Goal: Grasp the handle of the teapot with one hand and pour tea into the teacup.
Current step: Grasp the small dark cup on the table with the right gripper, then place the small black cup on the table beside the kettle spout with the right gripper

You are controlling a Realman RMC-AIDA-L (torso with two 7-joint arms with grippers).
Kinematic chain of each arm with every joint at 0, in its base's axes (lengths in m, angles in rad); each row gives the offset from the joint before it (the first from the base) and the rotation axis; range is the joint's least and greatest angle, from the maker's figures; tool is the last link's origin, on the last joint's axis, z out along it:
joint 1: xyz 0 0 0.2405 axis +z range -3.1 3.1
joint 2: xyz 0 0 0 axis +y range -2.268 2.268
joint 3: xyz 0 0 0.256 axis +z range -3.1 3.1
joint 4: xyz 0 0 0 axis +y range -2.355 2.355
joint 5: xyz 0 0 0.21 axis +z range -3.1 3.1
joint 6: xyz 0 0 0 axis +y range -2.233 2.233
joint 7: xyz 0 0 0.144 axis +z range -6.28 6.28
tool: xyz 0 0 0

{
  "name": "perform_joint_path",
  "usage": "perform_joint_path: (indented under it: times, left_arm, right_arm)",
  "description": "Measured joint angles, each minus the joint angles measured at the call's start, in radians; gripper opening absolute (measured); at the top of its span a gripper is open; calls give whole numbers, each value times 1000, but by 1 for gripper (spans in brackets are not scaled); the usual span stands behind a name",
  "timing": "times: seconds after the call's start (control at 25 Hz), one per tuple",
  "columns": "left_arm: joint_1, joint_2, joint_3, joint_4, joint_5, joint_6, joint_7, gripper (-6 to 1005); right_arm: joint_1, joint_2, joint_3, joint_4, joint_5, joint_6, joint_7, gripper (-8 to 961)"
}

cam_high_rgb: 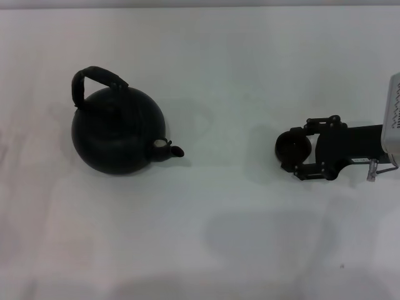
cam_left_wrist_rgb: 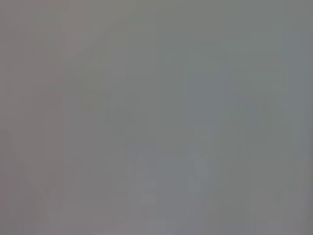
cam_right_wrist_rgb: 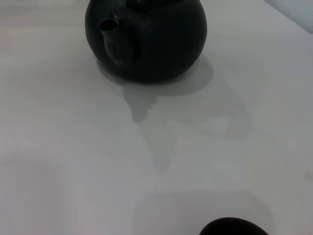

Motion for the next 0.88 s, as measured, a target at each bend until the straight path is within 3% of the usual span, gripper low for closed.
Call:
perform_joint_path:
  times: [0.32,0.88]
  left_arm:
    - [-3,0,2,0,0,-1,0,876]
    - [3,-1,4,-2,3,4,0,877]
  right_arm:
    - [4,0,-5,-15,50,46,22,731]
    - [91,4,-241,15,196,20,81,735]
